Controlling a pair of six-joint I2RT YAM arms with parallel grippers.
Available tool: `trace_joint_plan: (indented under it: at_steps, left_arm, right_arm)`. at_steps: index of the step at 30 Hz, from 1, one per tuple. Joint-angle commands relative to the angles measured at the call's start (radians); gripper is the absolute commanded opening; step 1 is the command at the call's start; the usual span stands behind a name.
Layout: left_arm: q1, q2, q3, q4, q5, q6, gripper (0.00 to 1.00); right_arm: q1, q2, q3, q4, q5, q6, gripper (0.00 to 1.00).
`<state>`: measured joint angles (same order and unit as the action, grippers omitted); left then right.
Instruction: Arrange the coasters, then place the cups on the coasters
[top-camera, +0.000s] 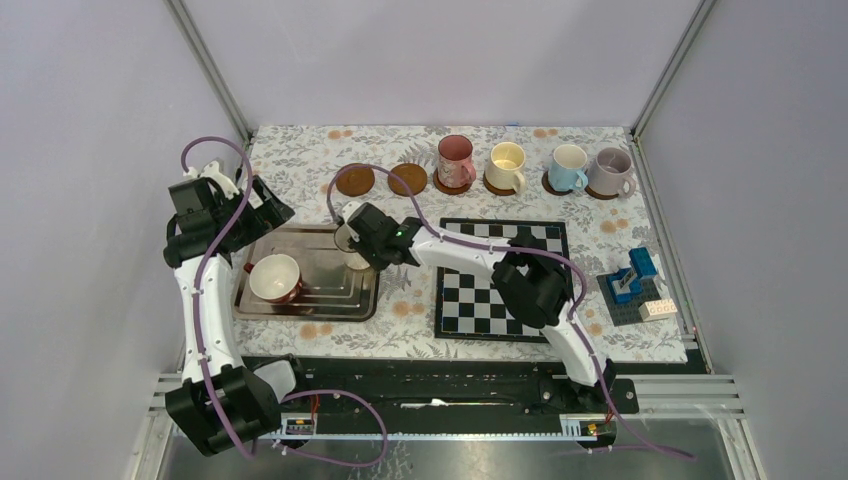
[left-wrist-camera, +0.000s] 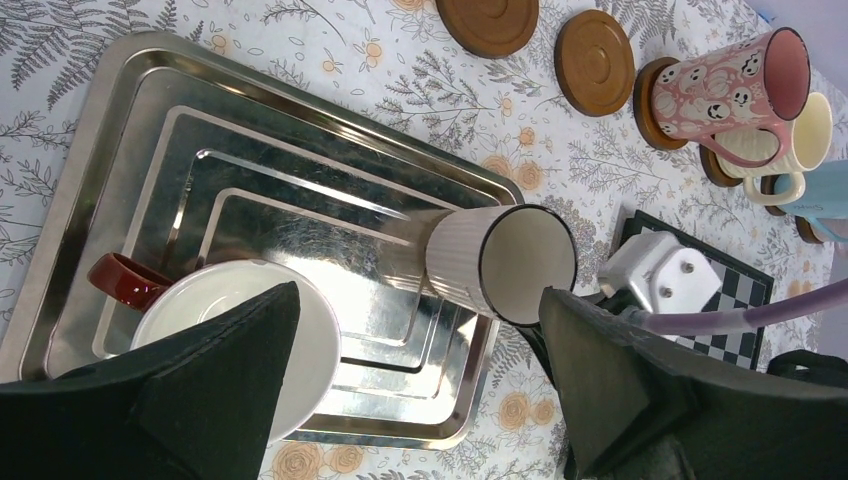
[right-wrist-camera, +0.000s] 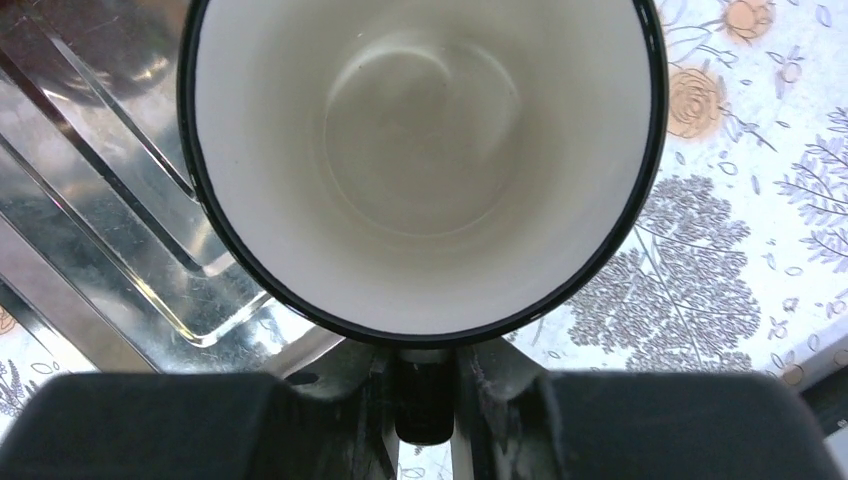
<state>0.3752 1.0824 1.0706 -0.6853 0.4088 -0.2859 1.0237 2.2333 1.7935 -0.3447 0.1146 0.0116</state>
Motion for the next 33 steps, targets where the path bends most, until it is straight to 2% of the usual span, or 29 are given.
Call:
trace_joint_plan:
  at_steps: [1, 9, 15, 23, 33]
  left_arm:
    - [0.008, -0.024, 0.002, 0.045, 0.023, -0.009, 0.99]
    - [0.010, -0.028, 0.000, 0.045, 0.025, -0.009, 0.99]
    - [0.011, -0.034, -0.004, 0.045, 0.026, -0.009, 0.99]
    - [0.015, -0.036, -0.010, 0.046, 0.025, -0.007, 0.99]
    - [0.018, -0.035, -0.018, 0.054, 0.039, -0.009, 0.99]
  right_arm:
    - [-0.045, -0.164, 0.000, 0.101, -0.018, 0.004, 0.00]
    - [-0.142, -0.256, -0.057, 0.272, 0.026, -0.007, 0.00]
    - [-0.238, -0.200, 0.015, 0.290, 0.059, -0.055, 0.00]
    - [-0.356, -0.109, 0.093, 0.269, -0.066, -0.059, 0.00]
    - [-0.382, 0.028, 0.227, 0.223, -0.107, -0.072, 0.00]
